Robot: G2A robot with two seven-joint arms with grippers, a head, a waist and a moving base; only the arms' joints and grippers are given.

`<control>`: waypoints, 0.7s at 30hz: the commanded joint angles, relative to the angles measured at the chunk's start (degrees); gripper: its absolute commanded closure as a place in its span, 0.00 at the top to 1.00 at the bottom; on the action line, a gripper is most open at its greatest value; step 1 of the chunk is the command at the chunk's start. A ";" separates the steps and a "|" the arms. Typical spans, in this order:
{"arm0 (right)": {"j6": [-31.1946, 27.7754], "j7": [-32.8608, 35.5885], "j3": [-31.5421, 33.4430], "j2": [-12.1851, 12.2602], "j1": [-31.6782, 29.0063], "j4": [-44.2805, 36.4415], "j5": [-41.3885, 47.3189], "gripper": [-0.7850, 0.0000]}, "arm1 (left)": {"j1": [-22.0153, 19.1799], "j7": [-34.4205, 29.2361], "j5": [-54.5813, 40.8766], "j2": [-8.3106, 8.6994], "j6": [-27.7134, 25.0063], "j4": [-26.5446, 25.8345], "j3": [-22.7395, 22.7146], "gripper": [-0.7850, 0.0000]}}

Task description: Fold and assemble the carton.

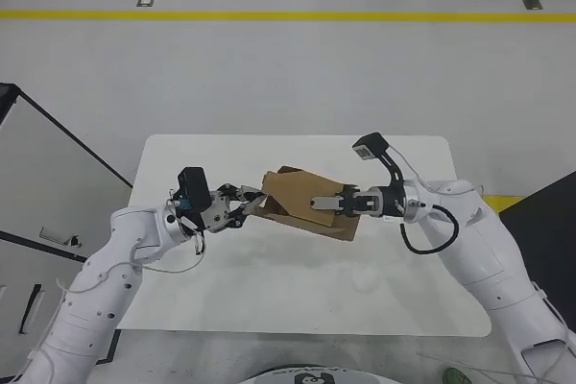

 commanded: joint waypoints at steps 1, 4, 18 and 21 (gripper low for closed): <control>-0.14 -0.07 0.22 0.02 -0.14 -0.20 0.06 0.00 | 0.29 -0.09 -0.02 0.08 0.33 0.20 -0.67 0.00; -0.53 -0.33 0.53 0.05 -0.33 -0.46 -0.16 0.00 | 0.77 -0.33 0.09 0.18 0.25 0.28 -1.15 0.00; -0.28 -1.01 -0.20 -0.29 -0.09 0.23 -0.01 0.00 | 0.95 -0.01 -0.37 -0.02 -2.92 -2.11 1.07 0.00; 0.07 -1.57 -0.60 -0.44 0.20 0.52 -0.27 0.00 | 0.64 0.02 -0.30 -0.09 -3.22 -1.98 1.55 0.00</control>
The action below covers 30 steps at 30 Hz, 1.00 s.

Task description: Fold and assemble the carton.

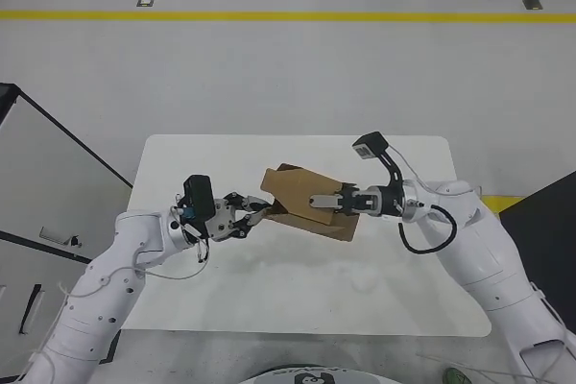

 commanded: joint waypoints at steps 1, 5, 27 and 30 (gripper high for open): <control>0.25 -0.28 -0.22 -0.09 0.16 0.12 -0.11 0.00 | -0.21 0.10 -0.01 -0.04 -0.24 0.10 0.24 0.00; 0.54 -0.47 -0.61 -0.24 0.37 0.19 -0.14 0.00 | -0.43 0.19 -0.06 -0.08 -0.50 0.29 0.43 0.00; -0.50 1.79 -2.11 -0.83 1.62 0.69 0.13 0.00 | -1.31 0.03 1.19 -0.21 -1.51 0.71 1.66 0.00; -0.57 1.84 -2.35 -0.93 1.77 0.89 0.03 0.00 | -1.73 0.02 1.36 -0.28 -1.55 0.91 2.06 0.00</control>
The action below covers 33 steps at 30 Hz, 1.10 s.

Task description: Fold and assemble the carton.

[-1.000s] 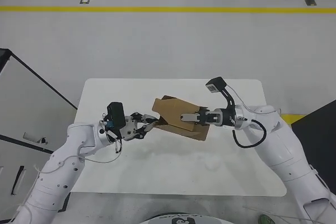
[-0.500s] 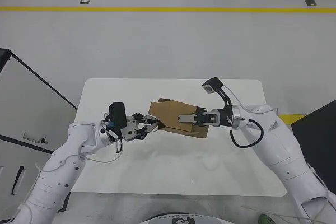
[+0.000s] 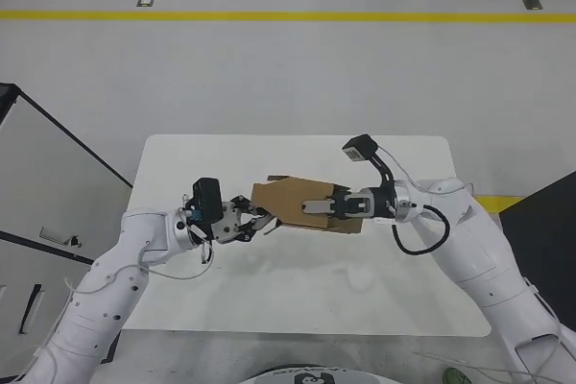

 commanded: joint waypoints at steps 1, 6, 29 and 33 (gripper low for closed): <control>-0.02 -0.05 -0.13 -0.06 0.10 0.14 -0.15 0.00 | -0.26 0.06 0.10 -0.05 -0.03 0.15 0.27 0.00; 0.15 0.02 -0.46 -0.19 0.29 0.36 -0.18 0.00 | -0.75 0.21 0.29 -0.15 -0.10 0.50 0.82 0.00; -1.59 1.64 3.14 0.37 -1.99 1.28 3.11 0.00 | -0.41 0.96 0.12 0.16 2.09 1.34 -2.28 0.00; -2.09 2.22 3.72 0.45 -2.43 1.09 4.08 0.00 | 0.01 1.07 0.07 0.22 2.51 1.29 -2.81 0.00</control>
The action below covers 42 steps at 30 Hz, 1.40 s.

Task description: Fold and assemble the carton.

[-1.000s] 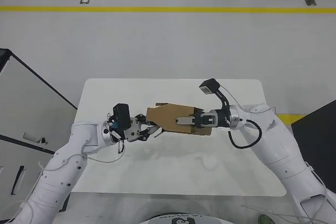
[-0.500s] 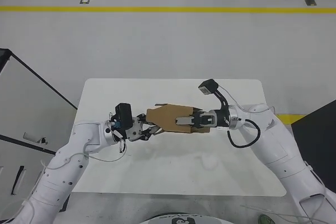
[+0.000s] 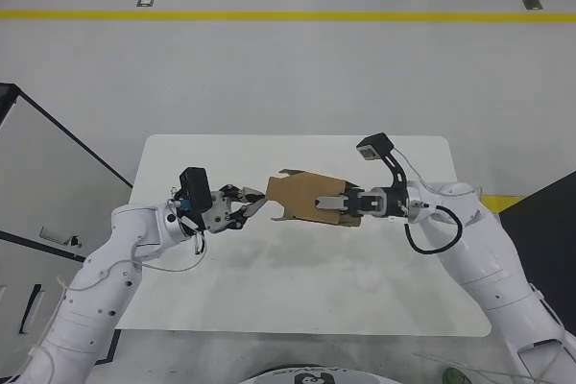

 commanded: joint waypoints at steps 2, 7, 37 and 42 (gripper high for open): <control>-0.30 0.45 0.28 0.03 -0.25 -0.07 0.71 0.00 | 0.28 0.09 -0.04 0.04 0.32 -0.04 -0.34 0.00; -1.06 1.32 0.69 -0.06 -0.94 0.27 4.69 0.00 | 0.76 0.66 -0.77 0.09 1.24 0.41 -1.29 0.00; 12.69 17.12 -5.87 -2.60 3.21 6.56 33.38 0.00 | 1.56 2.50 -2.81 0.13 2.20 0.72 -2.99 0.00; 12.69 17.12 -8.43 -2.67 4.56 7.24 35.25 0.00 | 1.56 2.50 -2.81 0.13 2.20 0.72 -2.99 0.00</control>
